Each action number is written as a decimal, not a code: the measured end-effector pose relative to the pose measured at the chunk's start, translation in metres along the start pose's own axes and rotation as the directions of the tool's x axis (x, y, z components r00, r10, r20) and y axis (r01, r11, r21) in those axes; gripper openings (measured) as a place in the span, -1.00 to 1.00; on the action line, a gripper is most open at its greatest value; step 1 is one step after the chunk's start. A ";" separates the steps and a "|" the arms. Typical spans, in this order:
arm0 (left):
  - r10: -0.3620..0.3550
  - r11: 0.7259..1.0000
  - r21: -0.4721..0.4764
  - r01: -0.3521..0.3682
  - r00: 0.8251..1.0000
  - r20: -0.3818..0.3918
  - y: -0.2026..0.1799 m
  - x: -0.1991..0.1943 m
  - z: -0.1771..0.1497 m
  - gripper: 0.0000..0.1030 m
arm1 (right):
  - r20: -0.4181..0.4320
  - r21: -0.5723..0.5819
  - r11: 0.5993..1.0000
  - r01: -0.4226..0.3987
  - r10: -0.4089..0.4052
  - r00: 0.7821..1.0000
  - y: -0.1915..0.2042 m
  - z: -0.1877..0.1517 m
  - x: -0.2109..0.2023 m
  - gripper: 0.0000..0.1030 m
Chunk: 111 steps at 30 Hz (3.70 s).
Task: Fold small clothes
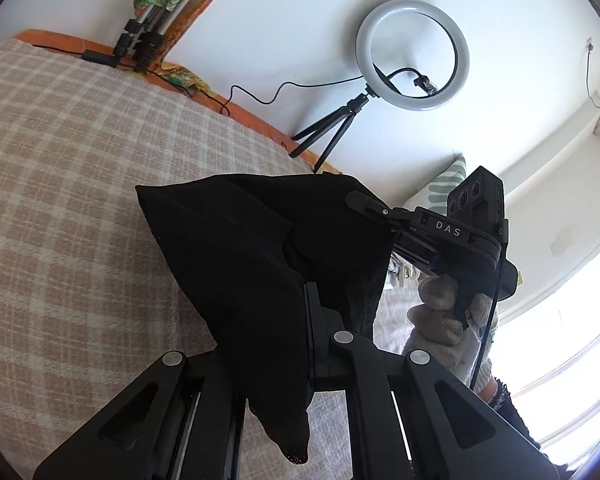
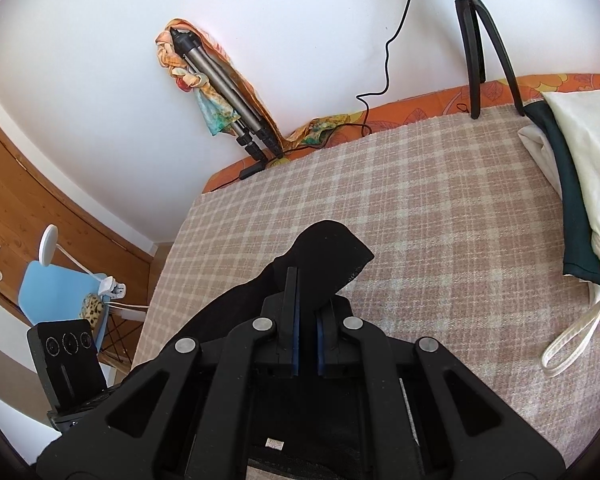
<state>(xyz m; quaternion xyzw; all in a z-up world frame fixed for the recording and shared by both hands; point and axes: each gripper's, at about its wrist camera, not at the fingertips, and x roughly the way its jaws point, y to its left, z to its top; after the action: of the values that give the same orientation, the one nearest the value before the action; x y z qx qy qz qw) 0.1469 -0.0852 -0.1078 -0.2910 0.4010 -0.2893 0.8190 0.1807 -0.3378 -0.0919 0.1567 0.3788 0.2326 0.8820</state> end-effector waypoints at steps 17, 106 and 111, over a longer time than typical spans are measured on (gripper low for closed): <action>-0.098 0.987 0.121 0.102 0.994 -0.038 -0.107 0.112 0.039 -0.89 | 0.137 0.041 0.990 0.135 -0.140 0.981 -0.101 0.069 -0.109 -0.87; 0.117 0.811 0.571 -0.124 0.992 0.048 -0.207 0.044 -0.060 0.58 | 0.318 0.068 0.886 0.459 -0.455 0.831 -0.069 -0.038 -0.226 0.63; 0.142 0.781 0.598 -0.177 0.984 0.107 -0.201 0.028 -0.067 0.63 | 0.365 0.064 0.882 0.466 -0.455 0.812 -0.049 -0.056 -0.218 0.85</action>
<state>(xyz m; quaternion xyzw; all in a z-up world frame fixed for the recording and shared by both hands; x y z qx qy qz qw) 0.0576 -0.2548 -0.0128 0.0129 0.2874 -0.3237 0.9014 0.0212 -0.4889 -0.0214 0.0885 0.2293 -0.0160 0.9692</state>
